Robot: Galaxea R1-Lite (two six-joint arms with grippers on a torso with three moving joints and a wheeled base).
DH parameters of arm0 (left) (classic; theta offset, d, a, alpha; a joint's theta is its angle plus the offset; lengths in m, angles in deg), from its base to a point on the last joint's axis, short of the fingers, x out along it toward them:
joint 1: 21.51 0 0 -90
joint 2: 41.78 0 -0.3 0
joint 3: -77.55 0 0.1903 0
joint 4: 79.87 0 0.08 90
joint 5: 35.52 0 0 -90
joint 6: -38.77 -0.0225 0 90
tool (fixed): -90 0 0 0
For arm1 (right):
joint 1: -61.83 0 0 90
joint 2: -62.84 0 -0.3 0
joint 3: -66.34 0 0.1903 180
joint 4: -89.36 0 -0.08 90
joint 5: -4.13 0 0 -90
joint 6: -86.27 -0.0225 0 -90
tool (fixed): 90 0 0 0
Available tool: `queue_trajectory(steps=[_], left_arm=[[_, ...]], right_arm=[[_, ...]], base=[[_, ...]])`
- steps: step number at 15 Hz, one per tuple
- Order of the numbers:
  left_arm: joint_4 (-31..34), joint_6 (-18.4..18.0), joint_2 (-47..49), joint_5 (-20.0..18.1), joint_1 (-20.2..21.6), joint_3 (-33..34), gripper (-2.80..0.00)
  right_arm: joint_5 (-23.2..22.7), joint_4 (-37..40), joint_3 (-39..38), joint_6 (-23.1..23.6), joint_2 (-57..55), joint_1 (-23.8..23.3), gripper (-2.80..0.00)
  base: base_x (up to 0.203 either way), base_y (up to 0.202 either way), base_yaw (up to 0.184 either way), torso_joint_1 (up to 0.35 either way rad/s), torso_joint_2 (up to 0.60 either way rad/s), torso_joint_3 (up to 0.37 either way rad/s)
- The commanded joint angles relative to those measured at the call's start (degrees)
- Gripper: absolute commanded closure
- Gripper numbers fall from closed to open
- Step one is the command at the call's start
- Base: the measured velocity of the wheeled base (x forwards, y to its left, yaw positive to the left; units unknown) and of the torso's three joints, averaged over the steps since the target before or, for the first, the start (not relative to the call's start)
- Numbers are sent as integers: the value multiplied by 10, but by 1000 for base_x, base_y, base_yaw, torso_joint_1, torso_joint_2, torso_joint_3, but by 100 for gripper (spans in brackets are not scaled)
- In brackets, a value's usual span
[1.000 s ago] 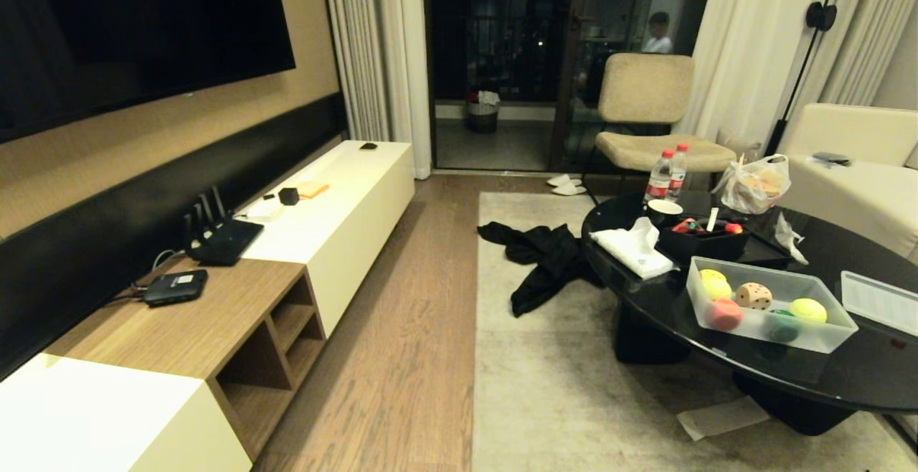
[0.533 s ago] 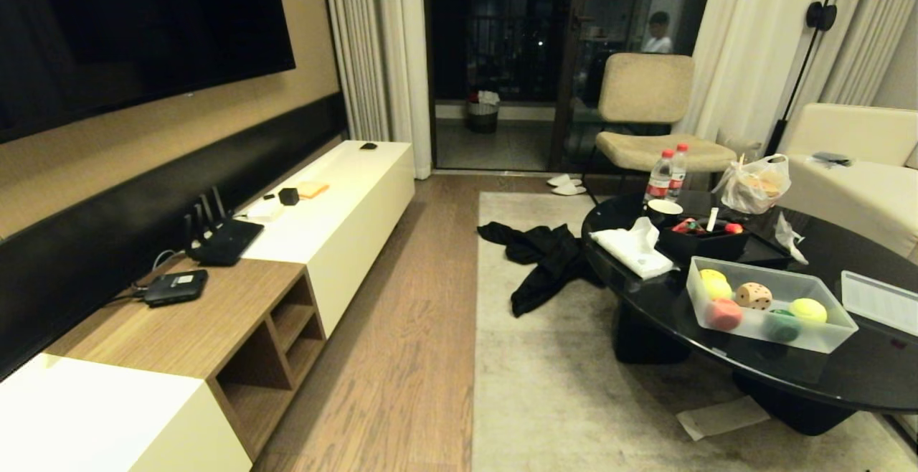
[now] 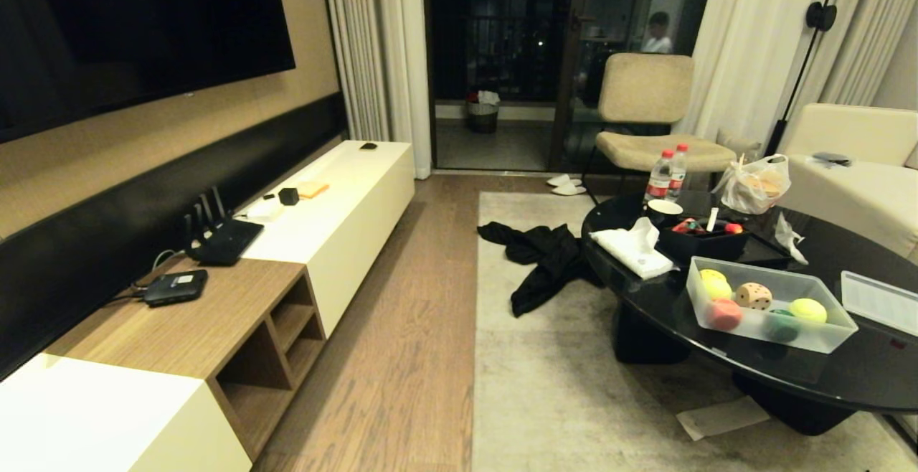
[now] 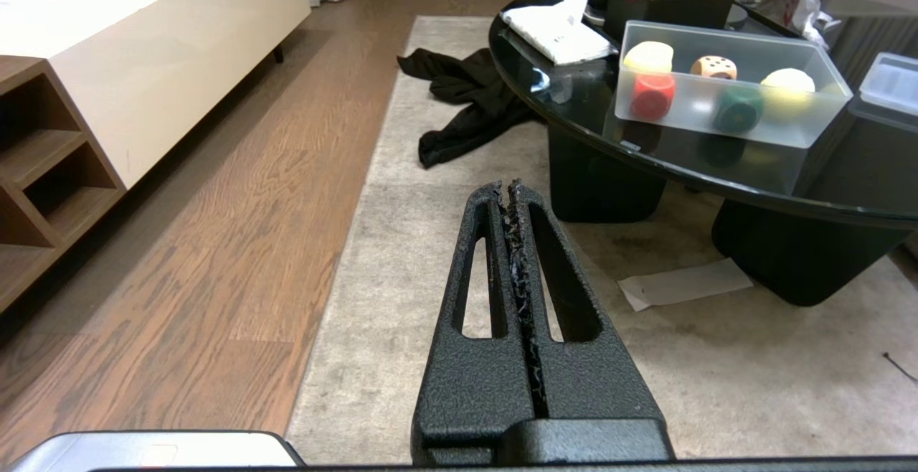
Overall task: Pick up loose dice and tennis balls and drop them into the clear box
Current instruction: Pick up toys out of the box
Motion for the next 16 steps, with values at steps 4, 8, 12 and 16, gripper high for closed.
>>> queue_trajectory(steps=[4,8,12,16], left_arm=[[-2,-8,0,0,-1,14,-280],[-25,-9,7,0,-1,13,-280],[-26,-9,11,-1,1,12,0],[-26,-9,16,-1,2,13,0]], right_arm=[[0,0,0,-1,-1,0,0],[0,0,0,-1,-1,0,0],[0,0,-1,-1,-1,0,0],[0,0,0,-1,-1,0,0]], base=[[0,0,0,0,0,0],[0,0,0,0,0,0],[0,0,0,0,0,0],[0,0,0,0,0,0]])
